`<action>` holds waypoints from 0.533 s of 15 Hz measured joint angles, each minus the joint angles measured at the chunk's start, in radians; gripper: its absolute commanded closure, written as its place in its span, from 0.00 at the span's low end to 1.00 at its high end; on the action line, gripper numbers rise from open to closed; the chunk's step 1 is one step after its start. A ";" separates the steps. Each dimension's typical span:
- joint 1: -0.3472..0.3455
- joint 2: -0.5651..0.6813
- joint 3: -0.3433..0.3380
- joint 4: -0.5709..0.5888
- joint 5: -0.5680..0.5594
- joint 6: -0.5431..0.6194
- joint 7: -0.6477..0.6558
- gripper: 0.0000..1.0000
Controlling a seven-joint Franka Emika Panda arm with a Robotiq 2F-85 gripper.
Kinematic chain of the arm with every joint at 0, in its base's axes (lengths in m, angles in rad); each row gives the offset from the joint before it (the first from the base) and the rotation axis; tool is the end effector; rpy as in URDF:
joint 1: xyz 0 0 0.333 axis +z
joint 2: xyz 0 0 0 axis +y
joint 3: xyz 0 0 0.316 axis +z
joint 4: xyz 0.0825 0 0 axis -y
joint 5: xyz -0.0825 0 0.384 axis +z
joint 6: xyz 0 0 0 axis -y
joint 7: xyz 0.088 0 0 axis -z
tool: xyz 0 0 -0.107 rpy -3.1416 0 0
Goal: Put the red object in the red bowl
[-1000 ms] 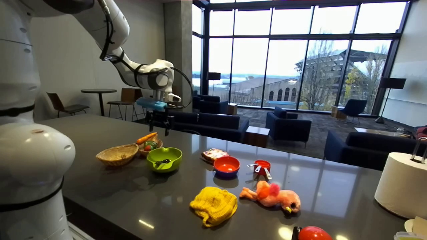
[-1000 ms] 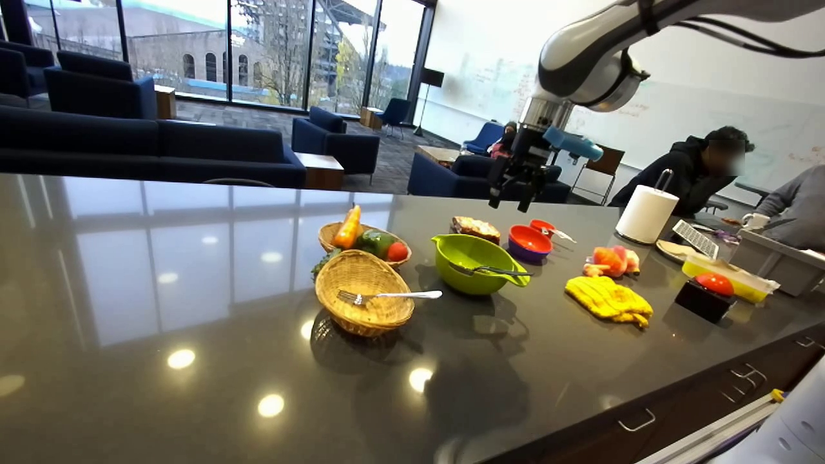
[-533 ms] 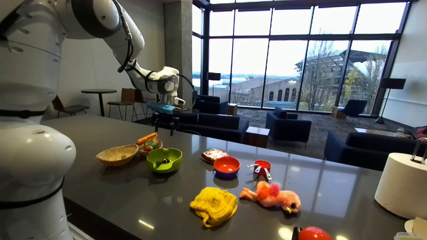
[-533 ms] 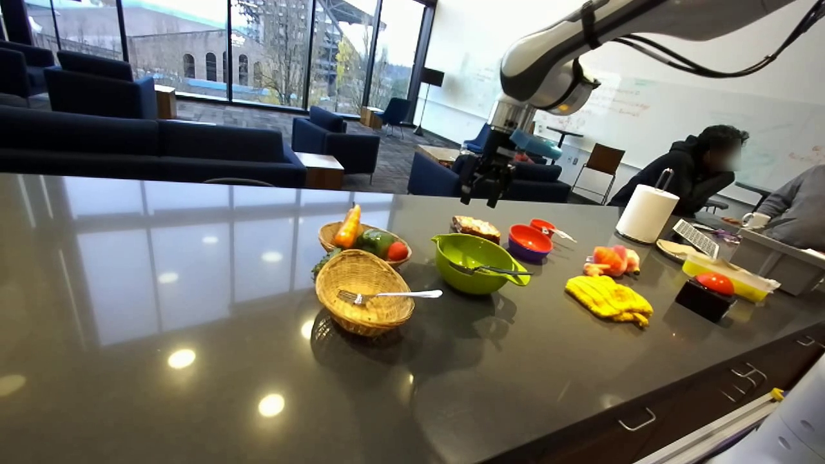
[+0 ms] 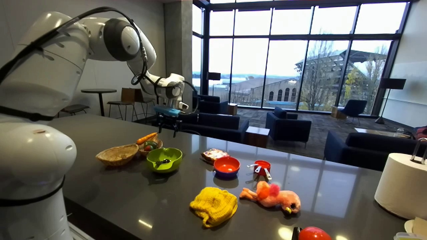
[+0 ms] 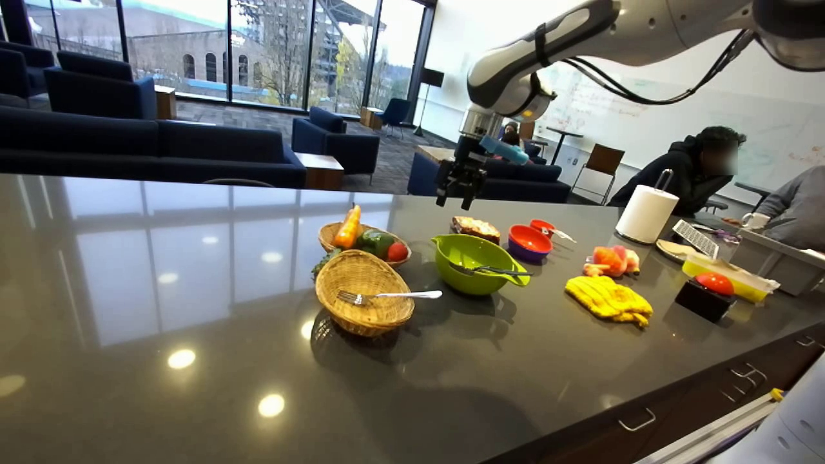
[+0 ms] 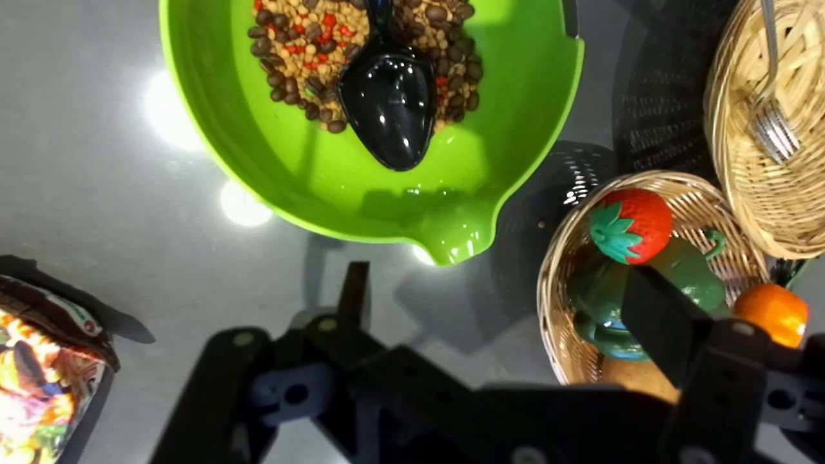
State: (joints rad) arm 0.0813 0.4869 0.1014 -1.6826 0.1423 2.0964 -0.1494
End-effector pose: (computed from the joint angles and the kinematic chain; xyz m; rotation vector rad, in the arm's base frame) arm 0.6537 0.1207 0.3144 -2.9501 -0.3648 0.1110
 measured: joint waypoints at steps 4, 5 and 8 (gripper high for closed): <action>0.000 0.105 0.011 0.130 0.000 -0.062 -0.010 0.00; 0.000 0.130 0.014 0.161 0.000 -0.079 -0.019 0.00; 0.000 0.198 0.028 0.246 0.000 -0.128 -0.044 0.00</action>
State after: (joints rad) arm 0.0817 0.6851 0.1290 -1.4368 0.1423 1.9682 -0.1936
